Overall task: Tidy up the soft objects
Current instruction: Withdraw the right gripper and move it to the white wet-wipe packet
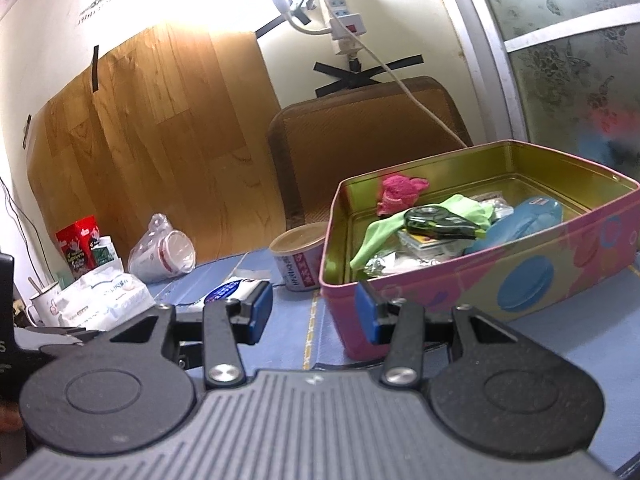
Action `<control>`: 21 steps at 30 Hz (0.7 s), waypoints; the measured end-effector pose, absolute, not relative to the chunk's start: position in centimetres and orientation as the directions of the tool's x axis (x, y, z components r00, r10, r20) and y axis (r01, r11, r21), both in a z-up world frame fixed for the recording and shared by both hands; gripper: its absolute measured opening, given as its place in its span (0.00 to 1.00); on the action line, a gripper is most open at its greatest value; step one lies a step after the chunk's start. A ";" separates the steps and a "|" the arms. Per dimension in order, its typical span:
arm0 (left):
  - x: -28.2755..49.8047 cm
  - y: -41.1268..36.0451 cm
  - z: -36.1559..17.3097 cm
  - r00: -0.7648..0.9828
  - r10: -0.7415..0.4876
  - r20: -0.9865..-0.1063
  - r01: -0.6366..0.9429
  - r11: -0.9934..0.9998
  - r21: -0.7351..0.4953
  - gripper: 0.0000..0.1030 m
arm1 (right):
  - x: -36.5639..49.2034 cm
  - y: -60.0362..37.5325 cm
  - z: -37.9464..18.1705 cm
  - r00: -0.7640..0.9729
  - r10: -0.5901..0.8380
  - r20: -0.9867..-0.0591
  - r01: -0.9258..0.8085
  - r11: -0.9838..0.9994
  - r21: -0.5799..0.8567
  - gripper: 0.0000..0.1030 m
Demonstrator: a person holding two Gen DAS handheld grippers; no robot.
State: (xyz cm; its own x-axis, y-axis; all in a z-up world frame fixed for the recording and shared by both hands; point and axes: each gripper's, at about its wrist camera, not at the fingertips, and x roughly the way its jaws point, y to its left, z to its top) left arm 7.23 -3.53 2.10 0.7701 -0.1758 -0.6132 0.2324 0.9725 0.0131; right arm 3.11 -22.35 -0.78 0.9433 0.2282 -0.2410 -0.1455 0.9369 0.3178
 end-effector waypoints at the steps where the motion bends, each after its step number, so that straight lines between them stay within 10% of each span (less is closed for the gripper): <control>1: 7.3 -3.3 2.0 0.769 -0.174 -0.614 0.228 0.974 0.010 0.90 | 3.2 -22.1 -0.8 0.943 0.229 -0.243 -0.146 0.938 0.314 0.47; 21: 9.4 6.5 -0.1 0.793 -0.014 -0.609 -0.025 0.998 -0.055 0.90 | 7.9 -13.4 -0.9 0.866 0.375 -0.331 -0.341 0.927 0.157 0.58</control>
State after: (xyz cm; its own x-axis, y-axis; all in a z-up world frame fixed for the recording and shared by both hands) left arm 9.39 6.48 -0.11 0.7931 -0.0138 -0.6090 -0.0252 0.9981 -0.0555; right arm 7.95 -13.41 -0.93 0.8660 0.3748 -0.3311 -0.3409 0.9268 0.1574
